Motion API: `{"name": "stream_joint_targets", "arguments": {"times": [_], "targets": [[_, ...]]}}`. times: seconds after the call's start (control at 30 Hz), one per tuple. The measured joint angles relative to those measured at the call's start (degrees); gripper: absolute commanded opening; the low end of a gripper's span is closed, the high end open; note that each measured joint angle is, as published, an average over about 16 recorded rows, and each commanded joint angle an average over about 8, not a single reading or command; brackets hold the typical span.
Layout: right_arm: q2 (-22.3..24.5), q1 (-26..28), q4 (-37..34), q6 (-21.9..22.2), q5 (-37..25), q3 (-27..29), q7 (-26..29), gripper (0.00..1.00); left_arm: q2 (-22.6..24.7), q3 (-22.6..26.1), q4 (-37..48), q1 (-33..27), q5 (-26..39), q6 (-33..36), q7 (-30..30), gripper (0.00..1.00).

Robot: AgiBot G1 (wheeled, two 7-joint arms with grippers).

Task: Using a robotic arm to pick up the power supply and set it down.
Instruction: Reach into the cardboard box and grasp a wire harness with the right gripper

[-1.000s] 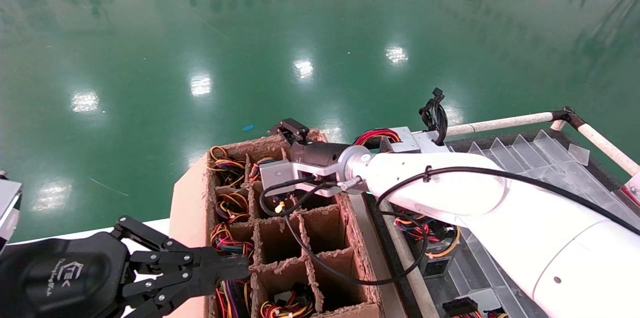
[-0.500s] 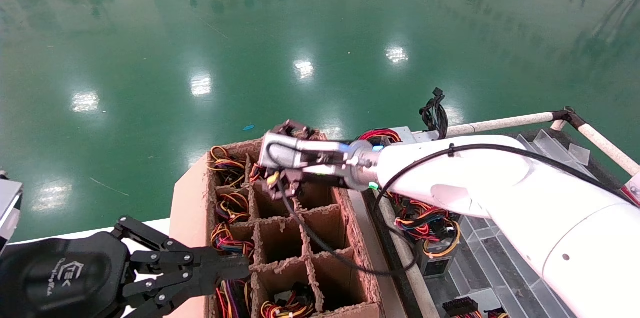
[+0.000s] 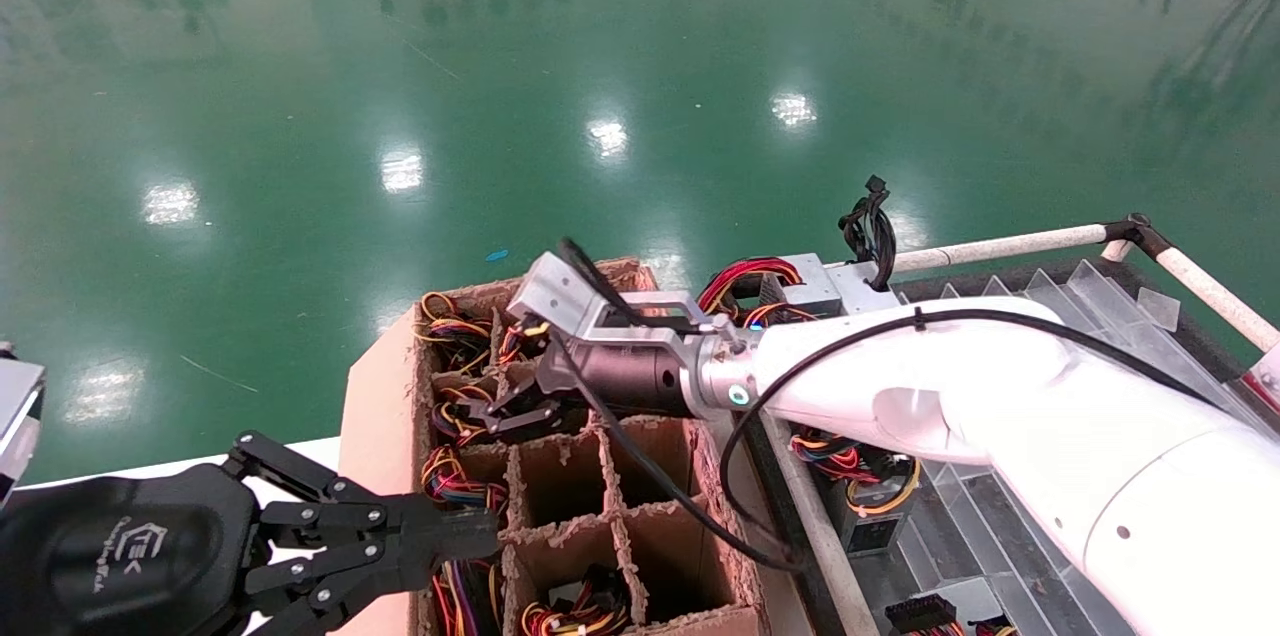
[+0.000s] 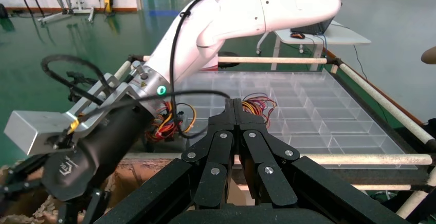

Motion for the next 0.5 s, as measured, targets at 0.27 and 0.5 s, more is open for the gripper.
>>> {"name": "stream_joint_targets", "arguments": {"times": [0.27,0.5], "targets": [[0.1,-0.5,-2.6,-6.0,3.0,-1.7,5.6,1.0,0.0,0.0,0.0,0.0,0.0,0.0,0.0,0.93],[0.1,-0.6,-3.8,-9.6,3.3,-3.4,6.2,1.0,0.0,0.0,0.0,0.0,0.0,0.0,0.0,0.87]]}}
